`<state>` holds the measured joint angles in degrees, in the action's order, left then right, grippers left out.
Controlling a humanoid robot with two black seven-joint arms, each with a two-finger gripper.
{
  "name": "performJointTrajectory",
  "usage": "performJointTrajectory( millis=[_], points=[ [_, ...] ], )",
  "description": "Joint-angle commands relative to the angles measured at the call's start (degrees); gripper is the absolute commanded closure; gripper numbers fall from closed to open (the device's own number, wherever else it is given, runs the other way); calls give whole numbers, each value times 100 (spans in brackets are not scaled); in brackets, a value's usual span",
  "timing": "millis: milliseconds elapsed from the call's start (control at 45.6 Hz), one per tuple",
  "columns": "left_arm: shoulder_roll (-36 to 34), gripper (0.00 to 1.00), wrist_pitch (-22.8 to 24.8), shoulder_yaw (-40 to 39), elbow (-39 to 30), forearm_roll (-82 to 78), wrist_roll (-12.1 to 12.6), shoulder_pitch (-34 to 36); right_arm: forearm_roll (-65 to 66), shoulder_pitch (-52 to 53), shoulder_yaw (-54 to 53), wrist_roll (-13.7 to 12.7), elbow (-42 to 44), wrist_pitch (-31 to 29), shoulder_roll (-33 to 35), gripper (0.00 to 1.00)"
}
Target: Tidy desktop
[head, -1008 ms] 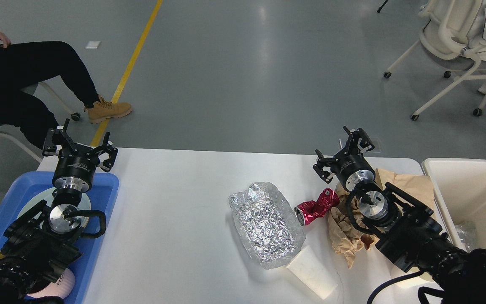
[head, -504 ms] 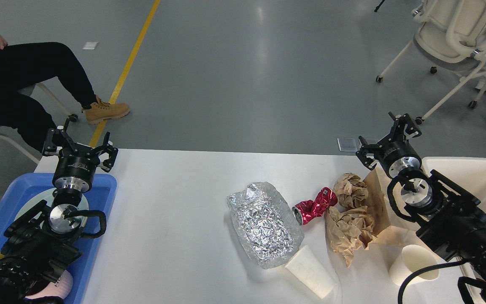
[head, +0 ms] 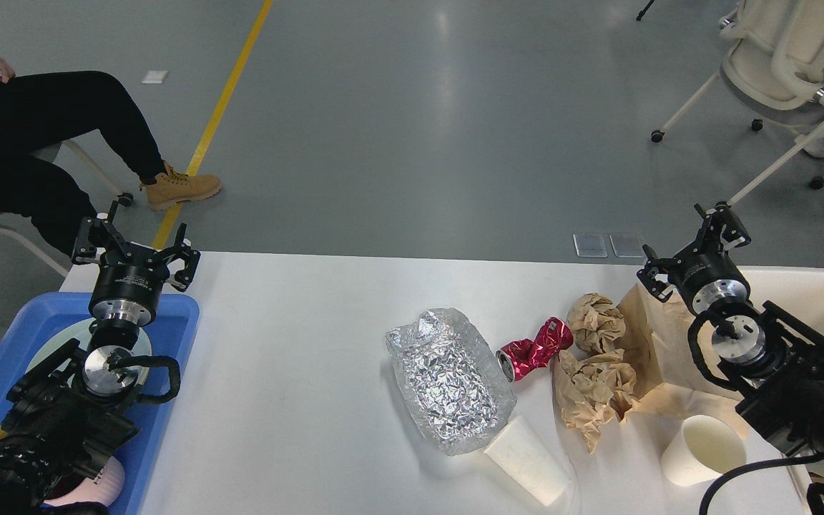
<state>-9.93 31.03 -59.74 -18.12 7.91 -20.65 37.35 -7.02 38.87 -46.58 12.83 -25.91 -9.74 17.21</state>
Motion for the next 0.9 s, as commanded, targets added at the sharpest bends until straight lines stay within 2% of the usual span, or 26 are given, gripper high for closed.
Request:
performJointTrajectory(
  millis=[0,876],
  points=[
    [0,3,0,6,2,0,-1,0,-2,-2,-18,0,7,24,45,0],
    [0,3,0,-3,2,0,-1,0,-1,-389,52,61,-2,-11,54,0]
  ],
)
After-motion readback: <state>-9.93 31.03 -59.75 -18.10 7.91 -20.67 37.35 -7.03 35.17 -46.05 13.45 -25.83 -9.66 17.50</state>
